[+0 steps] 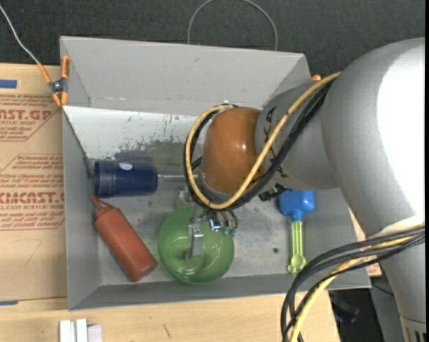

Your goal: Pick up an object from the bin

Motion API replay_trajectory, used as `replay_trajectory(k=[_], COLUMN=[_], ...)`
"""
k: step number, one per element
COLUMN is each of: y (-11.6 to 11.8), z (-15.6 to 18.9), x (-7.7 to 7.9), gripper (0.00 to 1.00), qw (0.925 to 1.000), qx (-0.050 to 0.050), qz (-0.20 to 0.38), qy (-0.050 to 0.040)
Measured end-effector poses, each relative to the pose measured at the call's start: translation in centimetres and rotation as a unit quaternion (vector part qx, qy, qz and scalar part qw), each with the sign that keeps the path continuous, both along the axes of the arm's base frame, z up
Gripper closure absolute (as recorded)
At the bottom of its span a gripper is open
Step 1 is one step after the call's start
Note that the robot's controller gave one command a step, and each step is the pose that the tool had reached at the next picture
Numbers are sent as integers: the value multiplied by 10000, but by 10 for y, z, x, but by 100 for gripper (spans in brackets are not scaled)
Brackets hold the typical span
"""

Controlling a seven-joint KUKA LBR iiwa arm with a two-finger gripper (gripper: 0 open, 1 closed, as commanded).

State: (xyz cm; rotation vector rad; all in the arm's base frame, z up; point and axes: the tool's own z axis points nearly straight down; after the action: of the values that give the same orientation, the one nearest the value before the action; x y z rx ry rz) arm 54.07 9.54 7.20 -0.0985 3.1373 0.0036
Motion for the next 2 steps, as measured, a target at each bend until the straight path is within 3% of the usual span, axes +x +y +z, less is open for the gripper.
replay_trajectory(k=[1,2], y=[7,19], z=[0,3], x=[1,2], gripper=[0,100], qw=[10000,9979], qx=[1,9], qz=[-83,649], qy=[1,-73])
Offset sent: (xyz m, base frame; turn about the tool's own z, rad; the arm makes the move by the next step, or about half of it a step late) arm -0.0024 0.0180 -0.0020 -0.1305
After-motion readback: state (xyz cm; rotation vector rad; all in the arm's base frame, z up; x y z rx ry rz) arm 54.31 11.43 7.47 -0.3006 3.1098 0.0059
